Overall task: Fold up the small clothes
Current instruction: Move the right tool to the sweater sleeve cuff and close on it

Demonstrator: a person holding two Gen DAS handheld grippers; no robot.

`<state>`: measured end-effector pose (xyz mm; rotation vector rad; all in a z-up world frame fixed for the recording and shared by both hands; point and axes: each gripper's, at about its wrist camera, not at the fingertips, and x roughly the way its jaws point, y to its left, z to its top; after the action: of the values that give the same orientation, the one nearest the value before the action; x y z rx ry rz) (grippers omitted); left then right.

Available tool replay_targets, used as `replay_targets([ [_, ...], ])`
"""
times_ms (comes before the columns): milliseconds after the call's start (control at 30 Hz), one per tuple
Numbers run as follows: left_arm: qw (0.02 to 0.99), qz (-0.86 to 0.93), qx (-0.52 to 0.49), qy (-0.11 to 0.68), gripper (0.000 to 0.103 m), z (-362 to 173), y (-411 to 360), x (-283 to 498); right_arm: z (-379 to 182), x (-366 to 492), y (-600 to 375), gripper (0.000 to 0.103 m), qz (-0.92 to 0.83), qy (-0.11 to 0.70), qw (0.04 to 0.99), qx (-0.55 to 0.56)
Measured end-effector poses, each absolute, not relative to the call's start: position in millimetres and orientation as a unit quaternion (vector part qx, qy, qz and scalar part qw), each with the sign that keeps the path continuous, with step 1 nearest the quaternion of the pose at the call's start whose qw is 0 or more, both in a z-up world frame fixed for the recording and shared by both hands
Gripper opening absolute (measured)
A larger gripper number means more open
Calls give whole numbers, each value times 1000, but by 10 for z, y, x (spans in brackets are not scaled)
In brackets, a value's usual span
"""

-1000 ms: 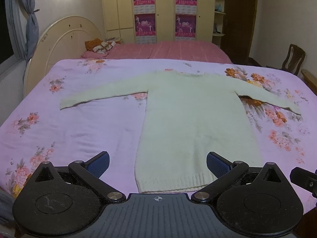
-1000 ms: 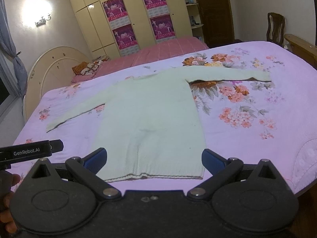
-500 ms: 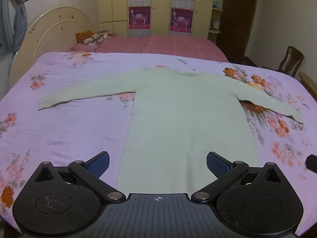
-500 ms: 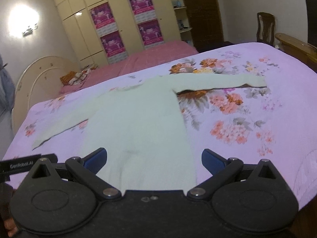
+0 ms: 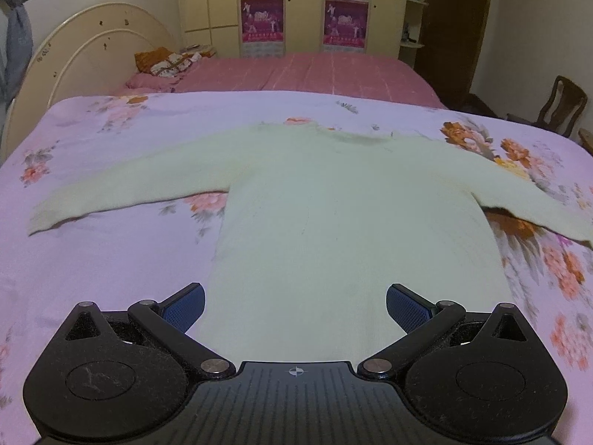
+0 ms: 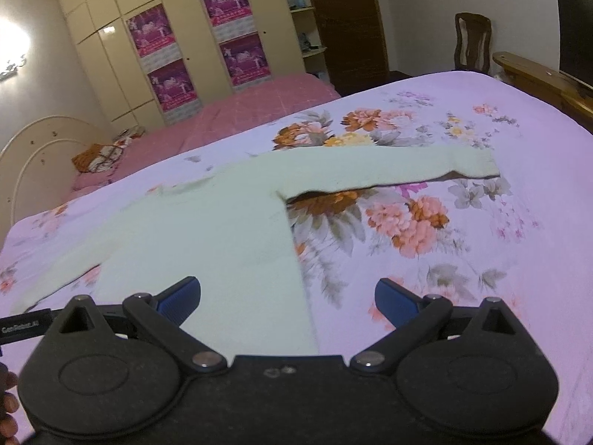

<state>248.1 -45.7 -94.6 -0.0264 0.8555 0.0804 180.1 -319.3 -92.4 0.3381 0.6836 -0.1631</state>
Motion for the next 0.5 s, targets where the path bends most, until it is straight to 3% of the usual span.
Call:
replay_targets([
  [500, 903, 63, 7, 425, 103, -1373, -895, 3543, -1362, 2930, -3975, 99, -117, 360, 908, 182],
])
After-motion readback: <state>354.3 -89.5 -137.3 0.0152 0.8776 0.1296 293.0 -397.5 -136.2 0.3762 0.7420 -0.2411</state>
